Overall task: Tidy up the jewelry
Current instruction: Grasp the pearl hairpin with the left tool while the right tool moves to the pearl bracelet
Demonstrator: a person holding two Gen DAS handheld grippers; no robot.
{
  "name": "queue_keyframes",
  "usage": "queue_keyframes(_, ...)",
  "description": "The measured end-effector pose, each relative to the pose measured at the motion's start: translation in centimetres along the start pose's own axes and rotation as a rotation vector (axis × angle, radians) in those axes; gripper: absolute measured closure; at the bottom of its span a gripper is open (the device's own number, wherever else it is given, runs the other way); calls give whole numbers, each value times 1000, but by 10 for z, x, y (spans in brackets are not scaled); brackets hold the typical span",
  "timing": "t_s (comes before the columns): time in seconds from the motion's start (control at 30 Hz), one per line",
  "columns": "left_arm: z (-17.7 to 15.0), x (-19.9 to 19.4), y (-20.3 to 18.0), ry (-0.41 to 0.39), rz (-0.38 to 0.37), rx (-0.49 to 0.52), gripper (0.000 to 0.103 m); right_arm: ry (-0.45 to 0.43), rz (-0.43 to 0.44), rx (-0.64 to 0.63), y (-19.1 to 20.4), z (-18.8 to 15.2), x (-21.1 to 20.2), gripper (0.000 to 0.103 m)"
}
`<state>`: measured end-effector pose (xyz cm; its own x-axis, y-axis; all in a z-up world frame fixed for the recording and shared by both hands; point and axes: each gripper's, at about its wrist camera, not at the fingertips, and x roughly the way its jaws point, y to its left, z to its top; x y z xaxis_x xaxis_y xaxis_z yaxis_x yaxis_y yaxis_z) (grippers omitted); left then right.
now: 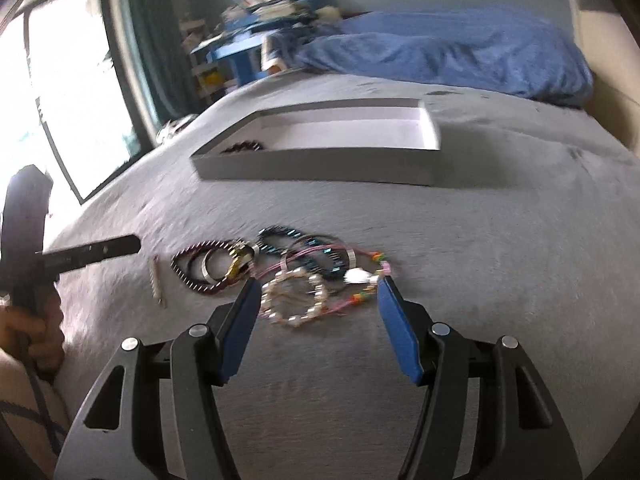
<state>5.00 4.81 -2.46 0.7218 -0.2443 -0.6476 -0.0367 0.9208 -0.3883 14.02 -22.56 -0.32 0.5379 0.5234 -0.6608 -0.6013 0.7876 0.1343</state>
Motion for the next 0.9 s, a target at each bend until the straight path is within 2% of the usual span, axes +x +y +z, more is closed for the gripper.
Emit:
queue_keyframes(0.03, 0, 0, -3, 4, -3, 14, 98, 13, -1, -22, 5, 1, 3, 42)
queue_keyframes(0.1, -3, 0, -12, 7, -10, 62, 76, 44, -13, -53, 10, 1, 8, 42)
queue_keyframes(0.17, -4, 0, -22, 8, -3, 110, 62, 68, -26, -66, 13, 1, 13, 42)
queue_keyframes(0.2, -4, 1, -25, 12, 0, 126, 59, 76, -30, -69, 14, 0, 15, 43)
queue_keyframes(0.3, -6, 5, -31, 37, -2, 156, 55, 100, -37, -69, 14, -1, 20, 44)
queue_keyframes(0.4, -7, 10, -38, 67, -10, 188, 53, 105, -23, -63, 11, -3, 21, 55)
queue_keyframes(0.5, -10, 15, -45, 94, -9, 225, 50, 97, -14, -58, 10, -3, 19, 56)
queue_keyframes(0.57, -12, 16, -49, 110, -9, 245, 48, 86, -10, -57, 10, -4, 17, 63)
queue_keyframes(0.73, -11, 26, -54, 156, 18, 264, 46, 61, -2, -41, 7, -4, 11, 63)
queue_keyframes(0.9, -9, 30, -56, 155, 28, 265, 47, 47, -2, -43, 7, -3, 8, 63)
